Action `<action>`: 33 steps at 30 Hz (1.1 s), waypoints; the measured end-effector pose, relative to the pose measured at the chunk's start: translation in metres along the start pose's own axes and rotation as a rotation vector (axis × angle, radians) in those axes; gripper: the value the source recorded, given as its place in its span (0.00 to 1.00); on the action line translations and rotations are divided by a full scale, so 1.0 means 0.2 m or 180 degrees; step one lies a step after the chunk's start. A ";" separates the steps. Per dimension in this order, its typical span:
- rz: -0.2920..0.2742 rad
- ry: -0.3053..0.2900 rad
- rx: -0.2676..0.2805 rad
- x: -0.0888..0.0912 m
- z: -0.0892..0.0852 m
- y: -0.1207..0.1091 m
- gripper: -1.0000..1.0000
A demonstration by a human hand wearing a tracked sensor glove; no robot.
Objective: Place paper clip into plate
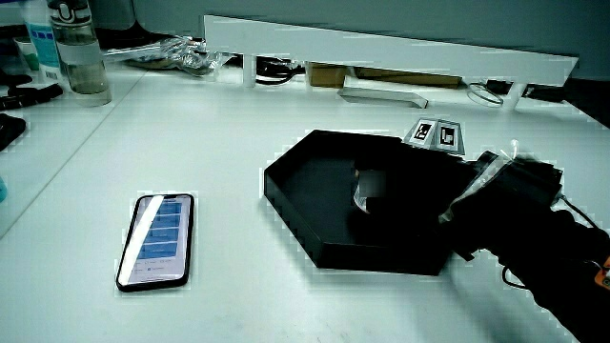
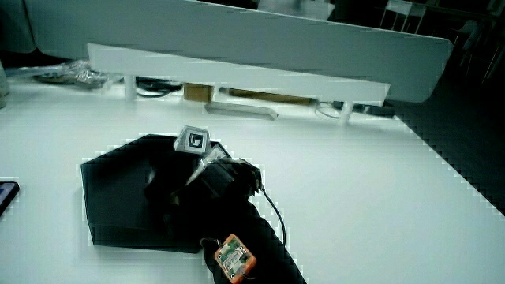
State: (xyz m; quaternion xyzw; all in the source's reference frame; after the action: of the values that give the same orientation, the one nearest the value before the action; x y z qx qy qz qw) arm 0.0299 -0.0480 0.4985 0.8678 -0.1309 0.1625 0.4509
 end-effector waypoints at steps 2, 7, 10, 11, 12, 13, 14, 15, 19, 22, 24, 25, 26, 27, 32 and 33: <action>-0.0055 -0.0058 -0.0059 0.00 -0.02 0.02 0.50; -0.0183 -0.0128 -0.0036 0.02 -0.07 0.04 0.44; -0.0266 -0.0286 -0.0061 0.01 -0.06 0.04 0.38; -0.0283 -0.0351 -0.0045 0.00 -0.05 0.03 0.36; -0.0247 -0.0312 -0.0084 -0.01 -0.04 0.03 0.34; -0.0263 -0.0304 -0.0113 0.00 -0.04 0.03 0.32; -0.0283 -0.0286 -0.0120 0.00 -0.05 0.03 0.30; -0.0279 -0.0275 -0.0130 0.00 -0.05 0.03 0.28; -0.0330 -0.0282 -0.0196 0.02 -0.07 0.04 0.20; -0.0352 -0.0306 -0.0227 0.03 -0.06 0.04 0.14; -0.0350 -0.0313 -0.0303 0.04 -0.05 0.04 0.10; -0.0352 -0.0333 -0.0318 0.05 -0.05 0.04 0.08; -0.0316 -0.0281 -0.0348 0.05 -0.04 0.04 0.06; -0.0306 -0.0219 -0.0305 0.06 -0.02 0.02 0.04; -0.0068 -0.0017 0.0395 0.05 0.06 -0.10 0.00; -0.0005 -0.0017 0.0509 0.04 0.08 -0.13 0.00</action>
State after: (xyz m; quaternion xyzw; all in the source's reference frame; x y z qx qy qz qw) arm 0.0487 -0.0477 0.4737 0.9016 -0.1180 0.1698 0.3799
